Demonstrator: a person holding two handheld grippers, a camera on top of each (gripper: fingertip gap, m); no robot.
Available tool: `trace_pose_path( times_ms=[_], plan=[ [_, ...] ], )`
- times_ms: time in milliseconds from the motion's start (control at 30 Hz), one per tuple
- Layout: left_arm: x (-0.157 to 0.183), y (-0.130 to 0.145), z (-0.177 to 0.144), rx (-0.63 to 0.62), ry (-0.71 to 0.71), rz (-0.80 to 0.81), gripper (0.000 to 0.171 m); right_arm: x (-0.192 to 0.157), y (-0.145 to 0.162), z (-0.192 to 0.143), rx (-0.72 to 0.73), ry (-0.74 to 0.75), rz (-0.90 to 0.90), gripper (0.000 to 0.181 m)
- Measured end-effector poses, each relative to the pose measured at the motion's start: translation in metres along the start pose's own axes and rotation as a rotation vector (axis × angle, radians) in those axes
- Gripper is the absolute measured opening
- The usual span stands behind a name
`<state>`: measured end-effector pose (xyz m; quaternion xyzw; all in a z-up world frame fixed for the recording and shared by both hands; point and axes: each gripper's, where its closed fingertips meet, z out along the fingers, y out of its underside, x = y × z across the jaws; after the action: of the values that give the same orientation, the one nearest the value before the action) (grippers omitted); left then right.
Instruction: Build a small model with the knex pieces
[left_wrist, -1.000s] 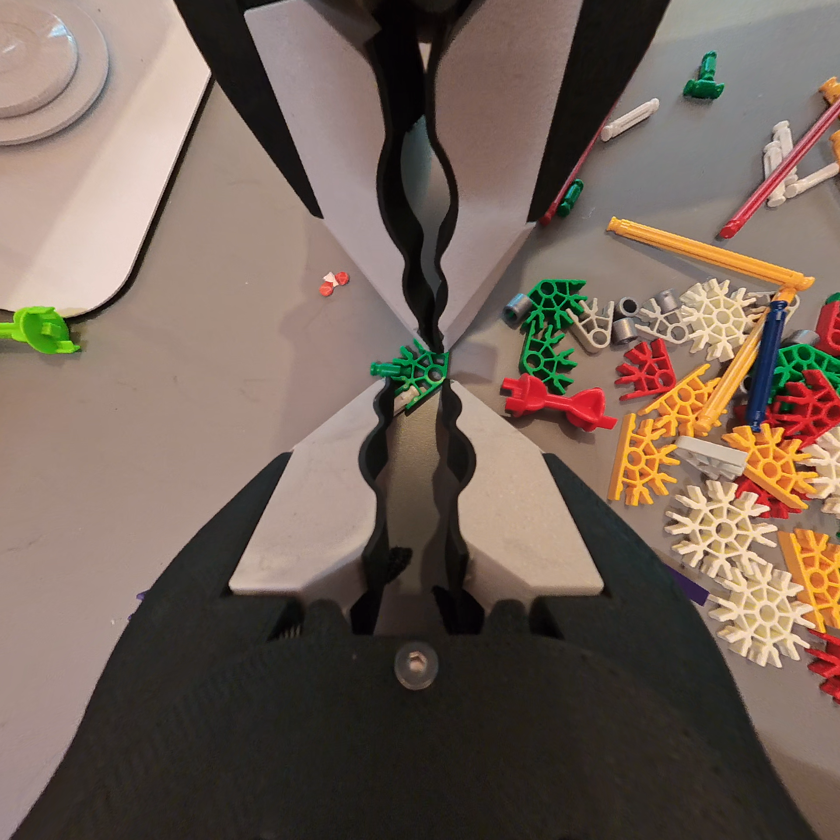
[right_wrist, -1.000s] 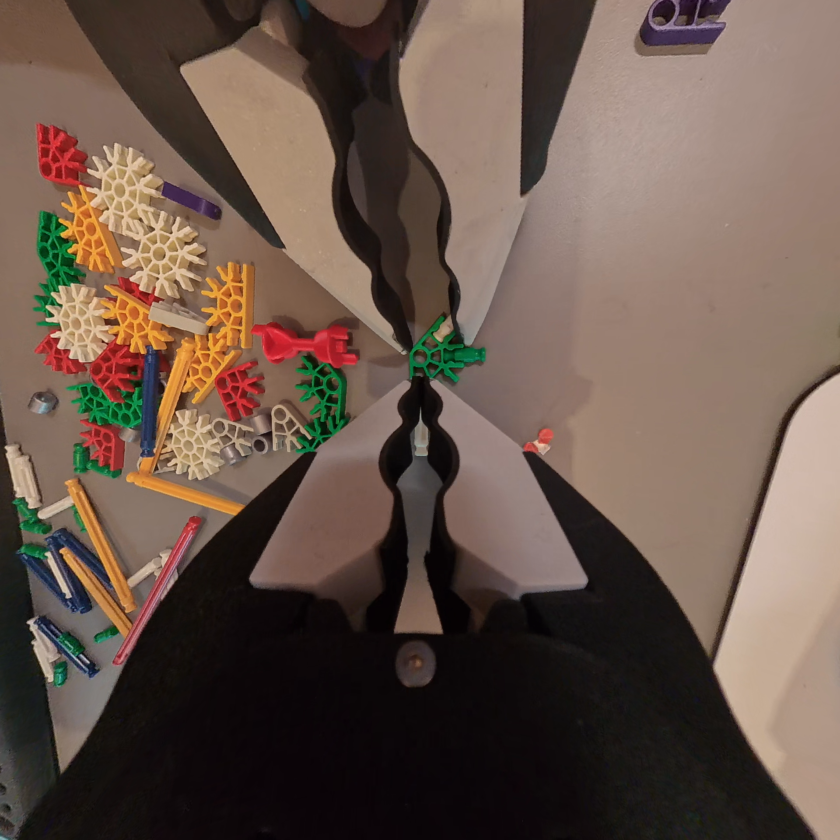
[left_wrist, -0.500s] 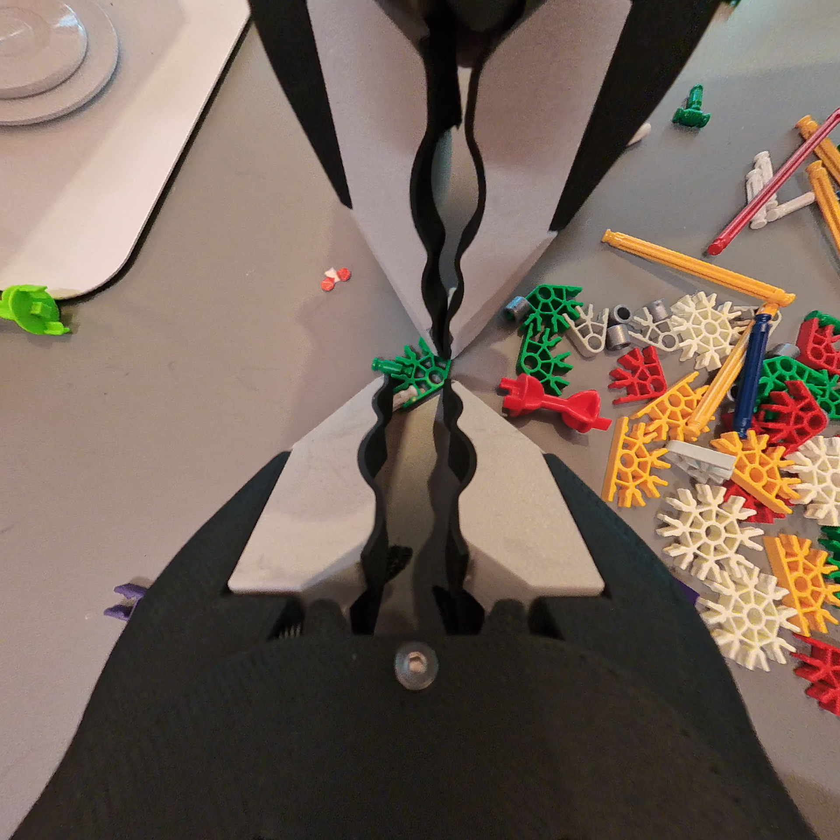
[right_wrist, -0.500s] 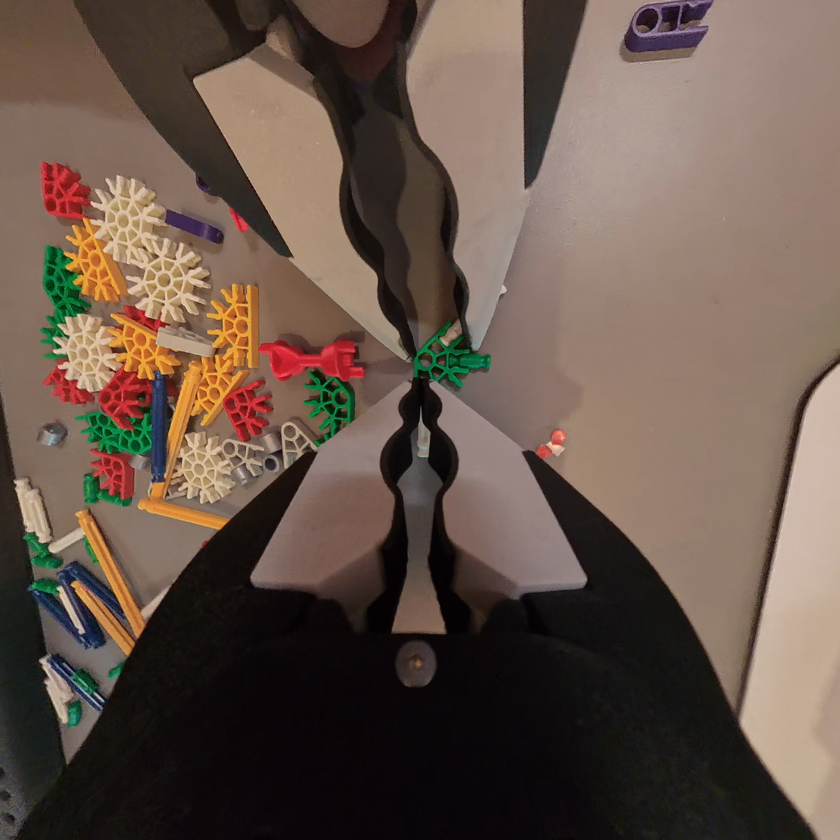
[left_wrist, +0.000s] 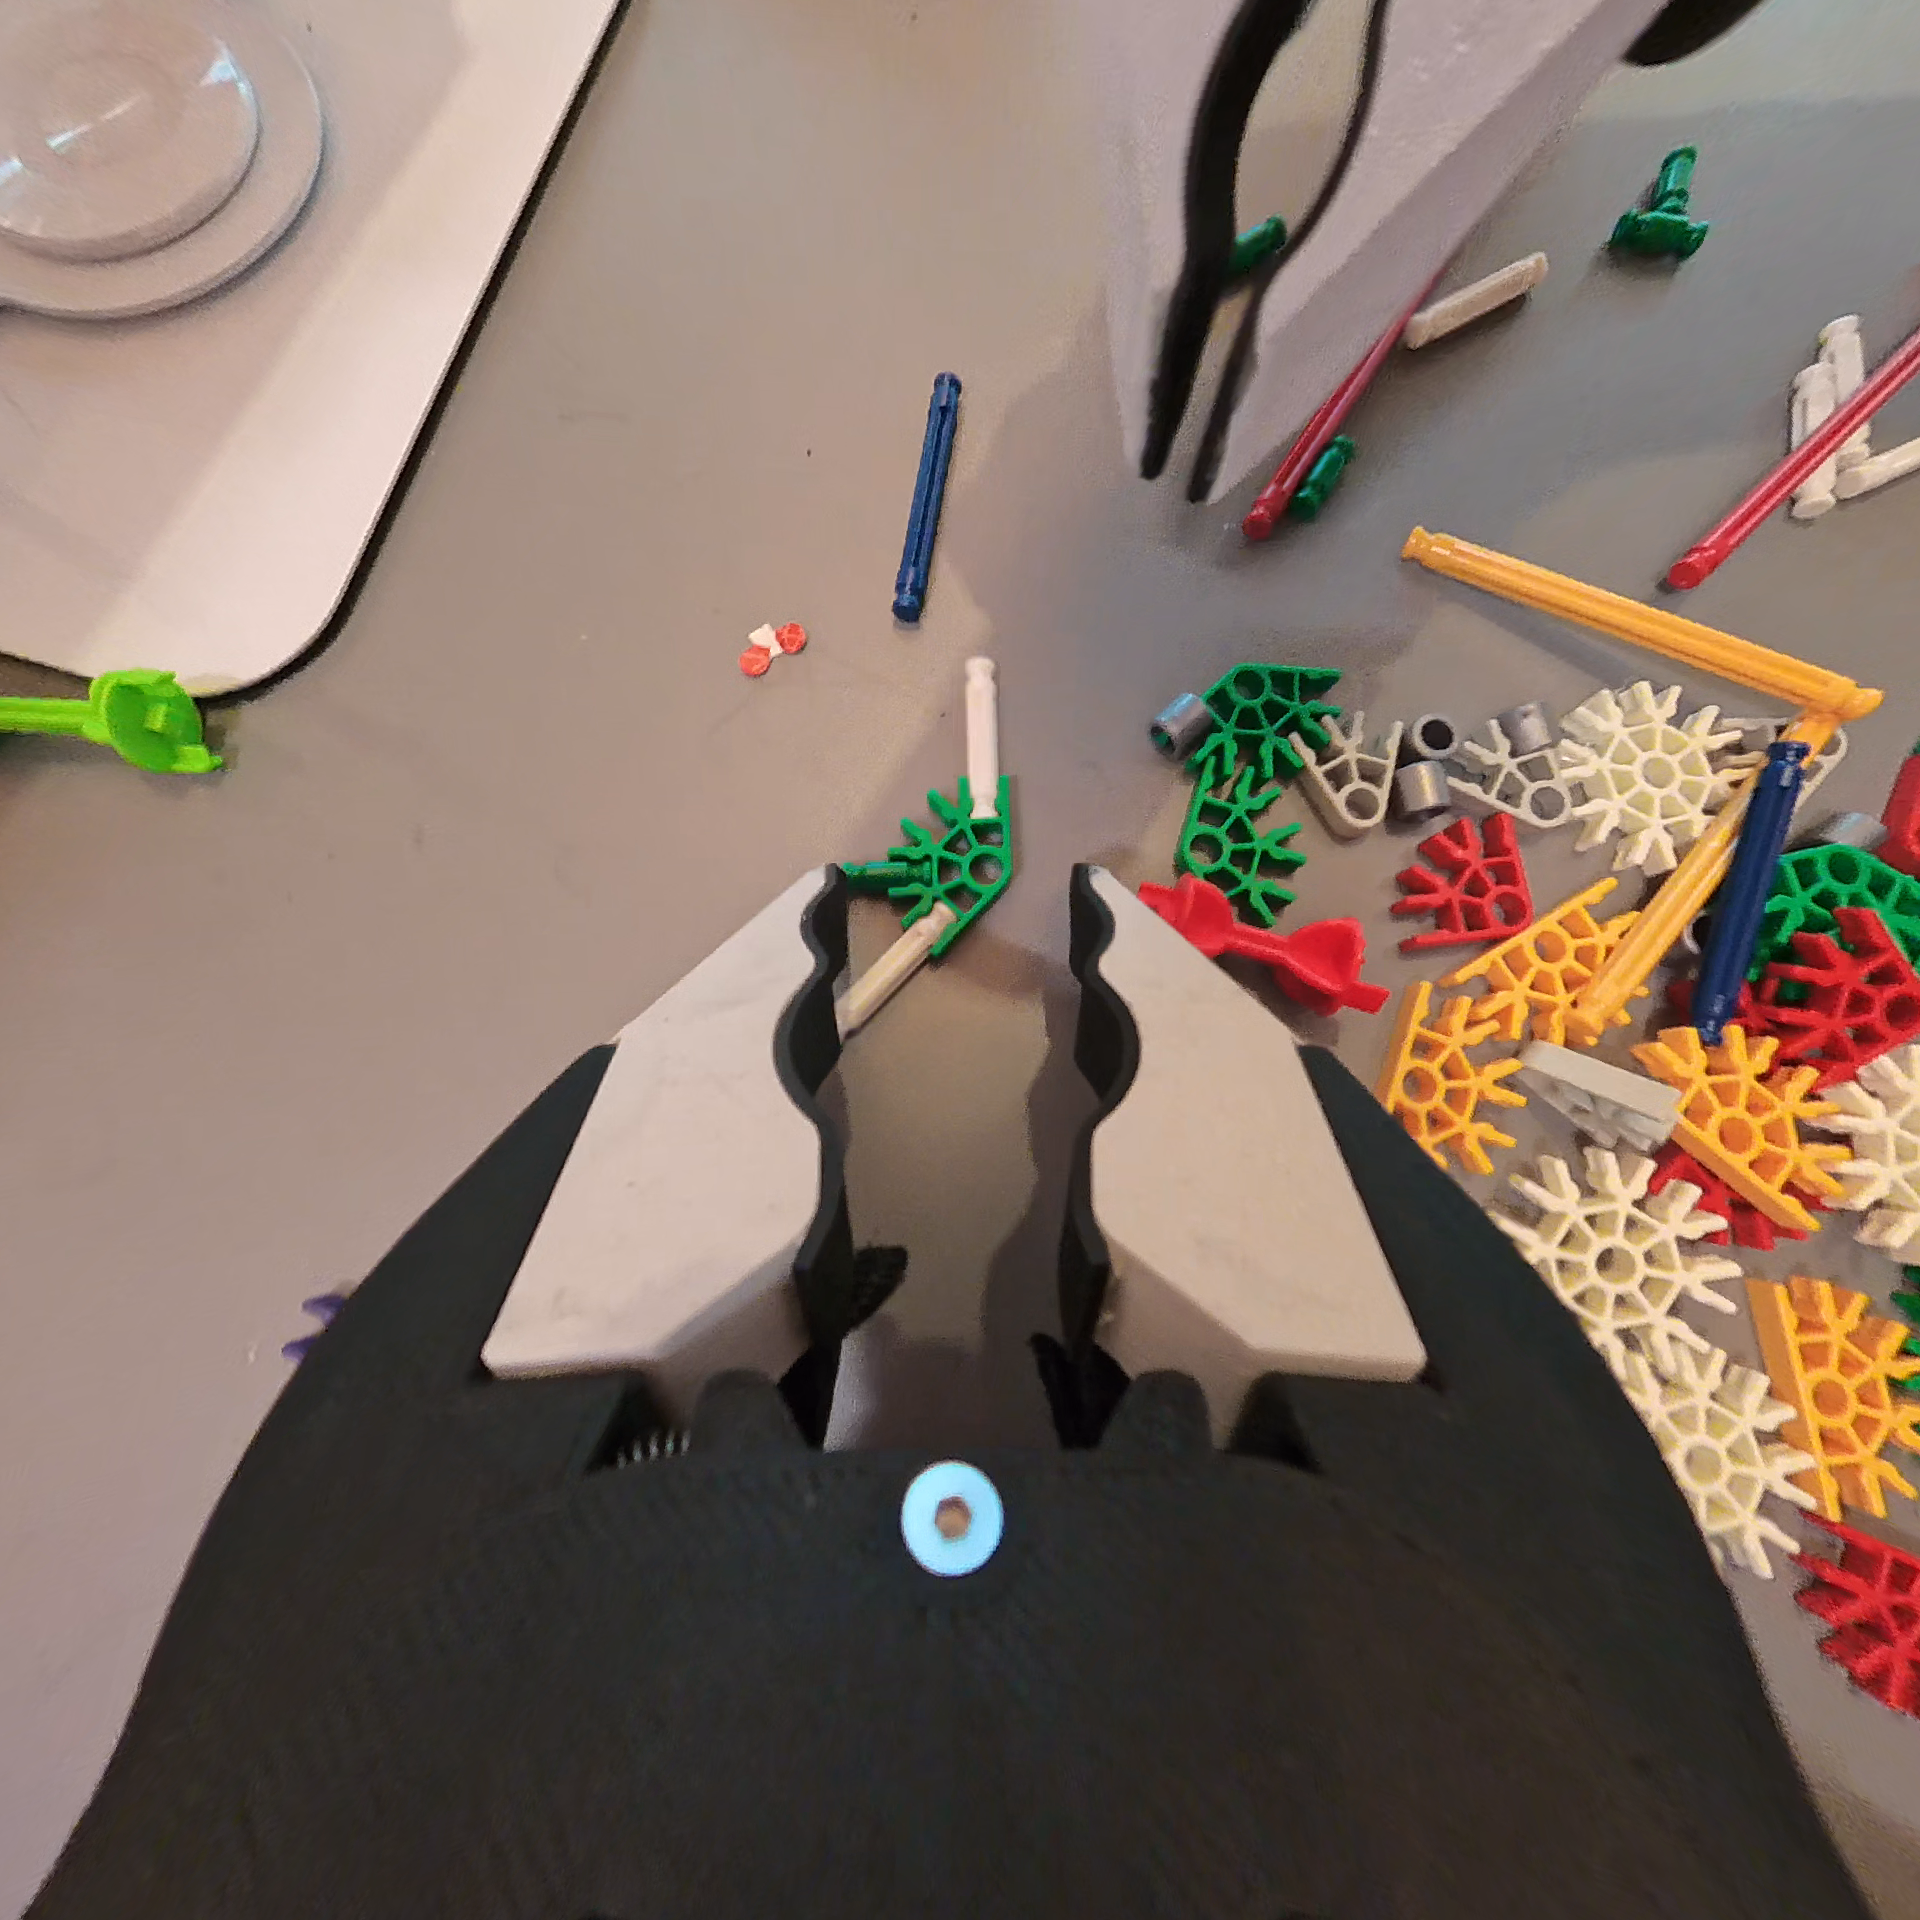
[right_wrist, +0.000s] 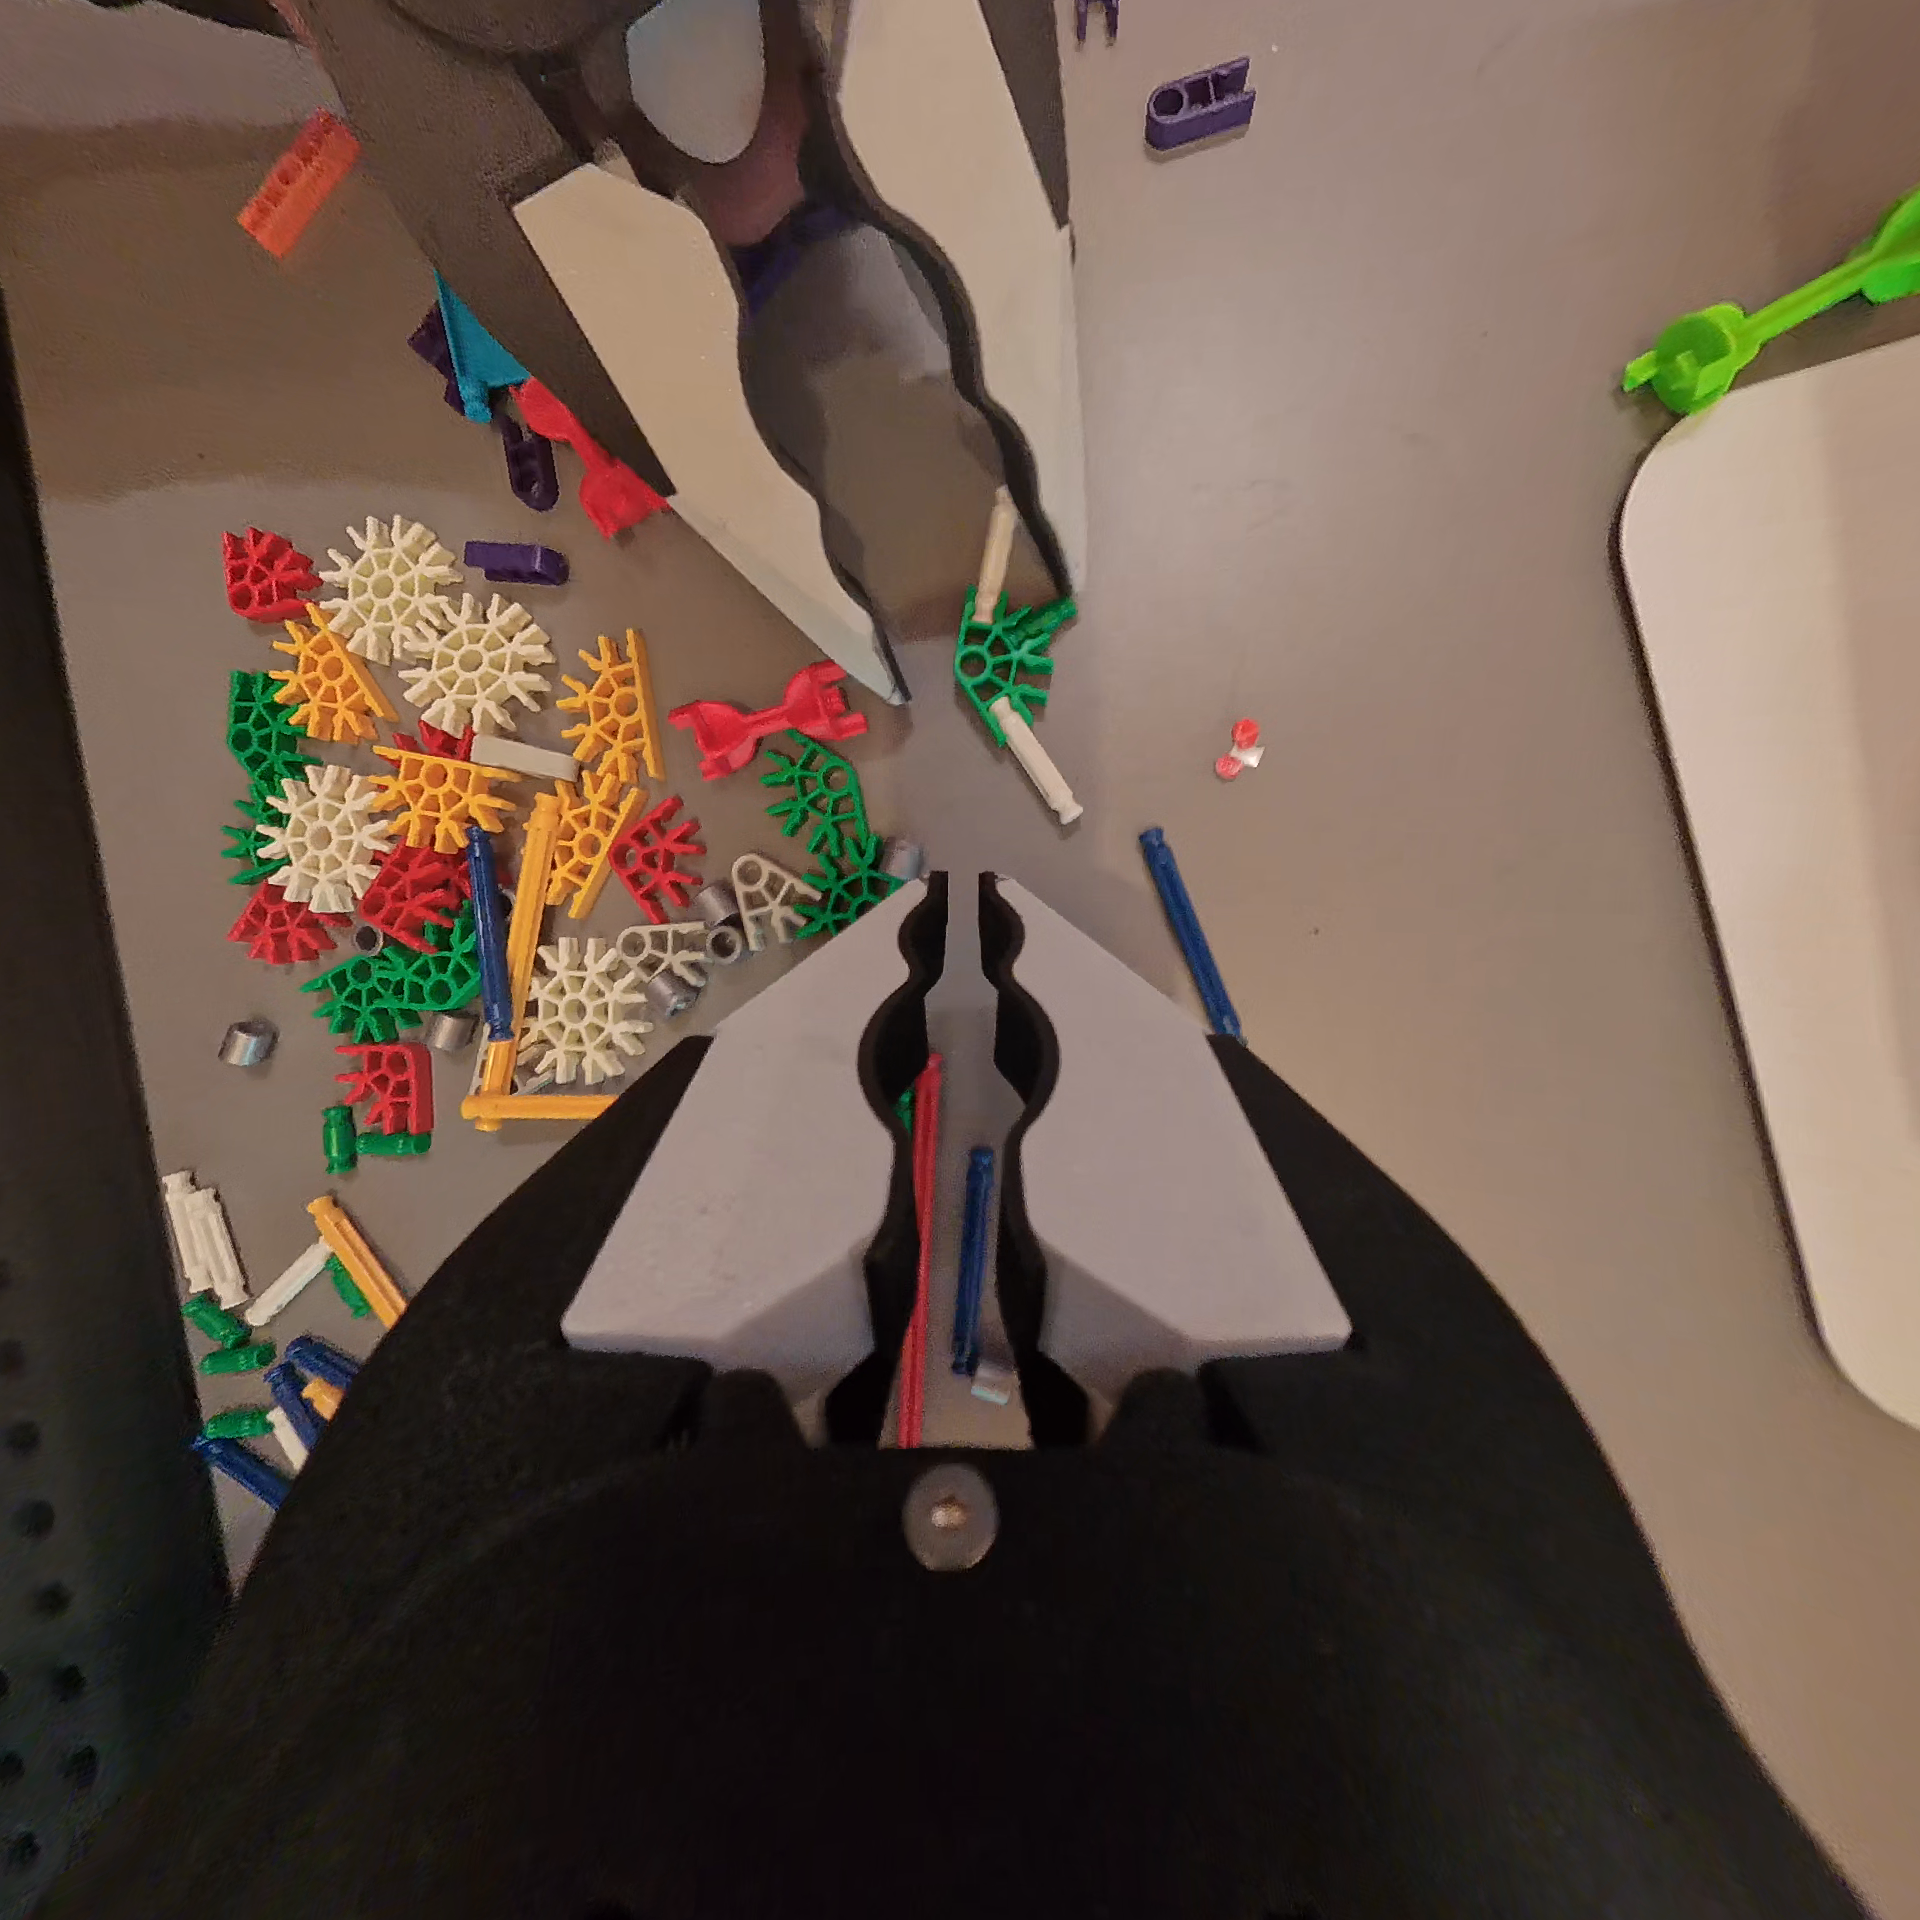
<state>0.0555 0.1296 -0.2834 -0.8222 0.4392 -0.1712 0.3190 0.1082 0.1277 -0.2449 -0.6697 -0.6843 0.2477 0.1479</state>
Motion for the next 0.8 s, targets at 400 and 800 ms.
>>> trace_pose_path(
  times_ms=[400, 800],
  plan=[
    [-0.006, 0.009, -0.002, -0.074, 0.034, 0.047, 0.020, -0.027, 0.011, -0.028, 0.106, 0.012, 0.048, 0.003],
    [-0.033, 0.037, -0.031, -0.156, 0.014, 0.119, 0.035, -0.044, 0.017, -0.043, 0.144, -0.021, 0.057, 0.010]
  ],
)
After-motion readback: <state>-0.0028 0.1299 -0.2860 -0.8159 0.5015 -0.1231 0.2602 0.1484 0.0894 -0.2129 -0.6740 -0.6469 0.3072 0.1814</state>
